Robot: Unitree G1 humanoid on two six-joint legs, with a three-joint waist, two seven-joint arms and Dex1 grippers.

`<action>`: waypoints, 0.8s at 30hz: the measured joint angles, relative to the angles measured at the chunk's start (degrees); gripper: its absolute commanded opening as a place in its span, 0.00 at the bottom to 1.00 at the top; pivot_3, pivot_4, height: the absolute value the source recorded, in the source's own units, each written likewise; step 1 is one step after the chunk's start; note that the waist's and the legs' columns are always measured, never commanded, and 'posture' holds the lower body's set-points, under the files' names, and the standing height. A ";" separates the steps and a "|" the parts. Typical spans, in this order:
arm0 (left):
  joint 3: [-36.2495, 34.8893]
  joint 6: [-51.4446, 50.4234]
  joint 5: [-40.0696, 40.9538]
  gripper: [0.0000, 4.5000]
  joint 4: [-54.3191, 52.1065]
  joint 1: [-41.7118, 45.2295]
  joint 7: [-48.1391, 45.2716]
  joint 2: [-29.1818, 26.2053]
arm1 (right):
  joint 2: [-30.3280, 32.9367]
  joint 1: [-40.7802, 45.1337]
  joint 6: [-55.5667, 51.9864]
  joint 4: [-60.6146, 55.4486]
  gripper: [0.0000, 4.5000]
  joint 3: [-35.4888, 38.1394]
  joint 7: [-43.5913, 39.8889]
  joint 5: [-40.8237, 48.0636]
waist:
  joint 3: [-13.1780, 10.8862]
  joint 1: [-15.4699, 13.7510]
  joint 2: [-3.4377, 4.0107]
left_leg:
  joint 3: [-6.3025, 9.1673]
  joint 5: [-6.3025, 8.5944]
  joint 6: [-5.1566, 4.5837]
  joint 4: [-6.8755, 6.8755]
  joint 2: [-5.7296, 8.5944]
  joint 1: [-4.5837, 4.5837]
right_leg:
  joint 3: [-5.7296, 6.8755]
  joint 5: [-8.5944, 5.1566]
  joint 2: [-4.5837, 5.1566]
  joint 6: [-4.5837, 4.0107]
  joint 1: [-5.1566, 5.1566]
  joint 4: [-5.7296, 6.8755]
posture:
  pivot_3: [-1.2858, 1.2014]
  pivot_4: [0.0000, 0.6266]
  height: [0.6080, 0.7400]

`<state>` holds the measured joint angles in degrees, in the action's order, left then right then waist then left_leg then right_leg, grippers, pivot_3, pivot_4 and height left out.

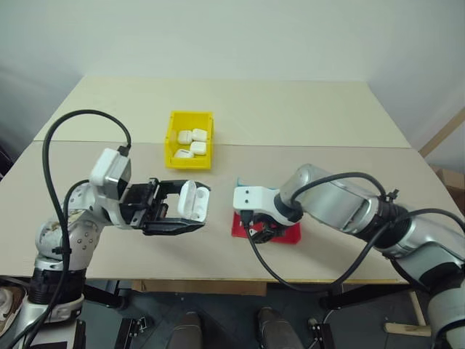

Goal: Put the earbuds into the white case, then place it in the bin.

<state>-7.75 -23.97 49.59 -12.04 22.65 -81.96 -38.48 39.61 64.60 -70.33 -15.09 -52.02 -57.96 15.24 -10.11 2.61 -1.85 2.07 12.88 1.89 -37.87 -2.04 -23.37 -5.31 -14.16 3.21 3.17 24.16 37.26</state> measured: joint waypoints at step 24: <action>-0.21 -0.08 0.01 0.63 -1.00 -0.68 1.49 -0.67 | -1.78 -1.47 1.74 2.16 0.52 -1.35 -0.79 -3.45 | 0.00 0.02 0.00 | 0.01 0.00 0.00 0.00 0.00 0.00 | 0.01 0.00 0.00 0.00 -0.01 -0.01 | 0.52 0.24 1.00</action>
<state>-7.97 -24.05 49.60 -13.04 21.96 -80.47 -39.15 37.82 63.13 -68.59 -12.93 -53.37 -58.75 11.79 -10.11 2.62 -1.85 2.08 12.88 1.89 -37.87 -2.04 -23.37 -5.30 -14.16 3.21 3.17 24.15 37.25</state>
